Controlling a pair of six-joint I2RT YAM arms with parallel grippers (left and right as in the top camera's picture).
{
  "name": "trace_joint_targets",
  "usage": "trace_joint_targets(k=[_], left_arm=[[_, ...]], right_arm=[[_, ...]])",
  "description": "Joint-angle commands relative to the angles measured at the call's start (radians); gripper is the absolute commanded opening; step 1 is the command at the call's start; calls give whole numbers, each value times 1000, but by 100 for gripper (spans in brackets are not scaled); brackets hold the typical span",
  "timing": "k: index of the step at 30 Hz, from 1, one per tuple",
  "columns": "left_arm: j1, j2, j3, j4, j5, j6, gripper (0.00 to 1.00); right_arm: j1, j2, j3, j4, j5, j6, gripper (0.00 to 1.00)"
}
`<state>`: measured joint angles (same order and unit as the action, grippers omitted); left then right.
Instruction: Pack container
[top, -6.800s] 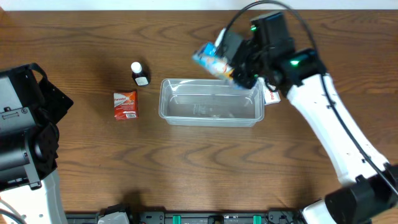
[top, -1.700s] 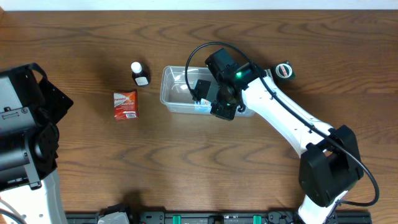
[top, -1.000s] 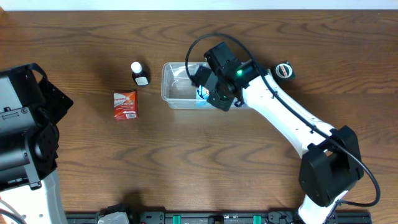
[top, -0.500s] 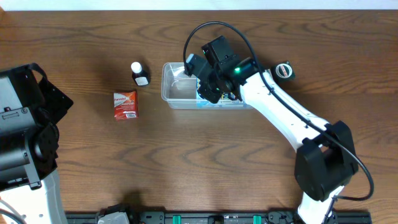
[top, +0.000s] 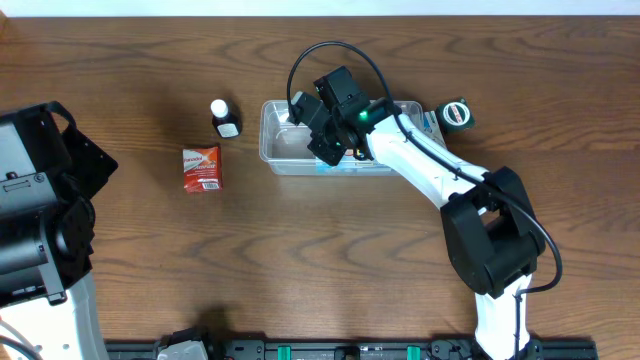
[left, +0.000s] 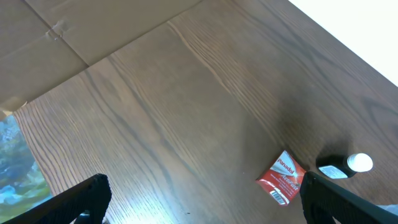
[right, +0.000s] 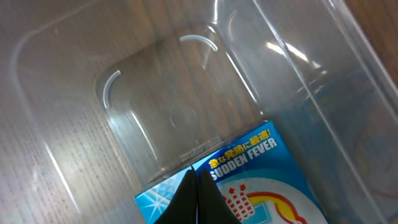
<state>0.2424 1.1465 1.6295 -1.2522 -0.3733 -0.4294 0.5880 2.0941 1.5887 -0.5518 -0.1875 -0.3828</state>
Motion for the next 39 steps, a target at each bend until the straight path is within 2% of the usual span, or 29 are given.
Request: trace_joint_targets(k=[1,18,32,39], left_arm=[[6,3,19,-1,-13,5,98],[6,3,19,-1,-13,5,98],[6,3,19,-1,-13,5,98],[6,3,19,-1,-13,5,98]], right_arm=[[-4,-3,13,25,-12,12,1],[-3,46,13,66,-31,0,1],[-32,45,18,25,-27,-13,1],[-50,43,190,-111,-27,-14,1]])
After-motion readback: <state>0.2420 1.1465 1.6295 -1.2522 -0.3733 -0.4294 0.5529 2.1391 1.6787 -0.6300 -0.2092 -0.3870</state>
